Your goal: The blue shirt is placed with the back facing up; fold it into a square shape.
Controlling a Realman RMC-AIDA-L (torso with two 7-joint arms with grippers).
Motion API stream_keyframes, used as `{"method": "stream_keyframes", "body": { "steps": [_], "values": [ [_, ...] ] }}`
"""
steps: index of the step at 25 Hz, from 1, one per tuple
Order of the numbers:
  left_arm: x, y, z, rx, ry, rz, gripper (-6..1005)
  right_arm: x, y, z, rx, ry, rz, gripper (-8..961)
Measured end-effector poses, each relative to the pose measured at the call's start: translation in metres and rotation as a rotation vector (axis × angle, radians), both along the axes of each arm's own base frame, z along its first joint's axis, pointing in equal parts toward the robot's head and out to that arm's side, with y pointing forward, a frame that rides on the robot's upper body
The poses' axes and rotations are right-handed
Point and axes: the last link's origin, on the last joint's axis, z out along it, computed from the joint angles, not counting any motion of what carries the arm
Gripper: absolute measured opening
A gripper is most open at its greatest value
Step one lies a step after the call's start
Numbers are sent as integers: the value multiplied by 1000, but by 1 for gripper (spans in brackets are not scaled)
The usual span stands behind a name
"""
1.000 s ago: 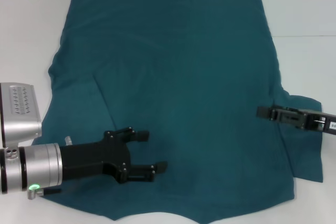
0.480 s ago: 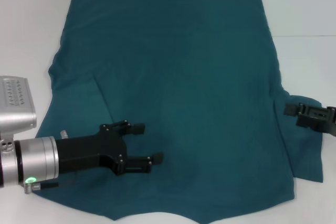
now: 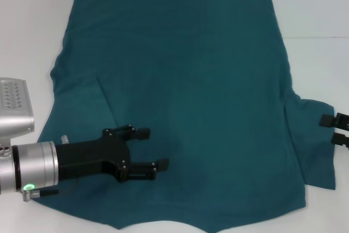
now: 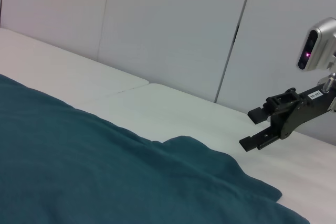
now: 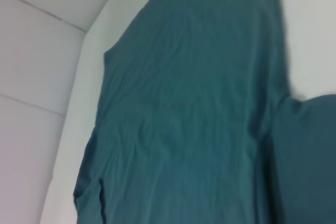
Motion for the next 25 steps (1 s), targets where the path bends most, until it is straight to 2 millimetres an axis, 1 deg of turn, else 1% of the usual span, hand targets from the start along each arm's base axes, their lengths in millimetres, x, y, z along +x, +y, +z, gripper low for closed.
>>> {"method": "stream_keyframes", "body": {
  "steps": [6,10,14,19,25],
  "values": [
    [0,0,2,2,1,-4,934,8,-5,12,26,-32,-36,883],
    [0,-1,1,1,0,-2,934,15,-5,15,47,-65,-57,883],
    [0,-1,1,1,-1,-2,934,20,-4,8,45,-109,-71,882],
    [-1,-1,1,2,1,1,934,20,-2,-1,52,-129,-60,882],
    [-2,-1,0,4,2,6,934,22,-1,-5,68,-140,-65,882]
  ]
}}
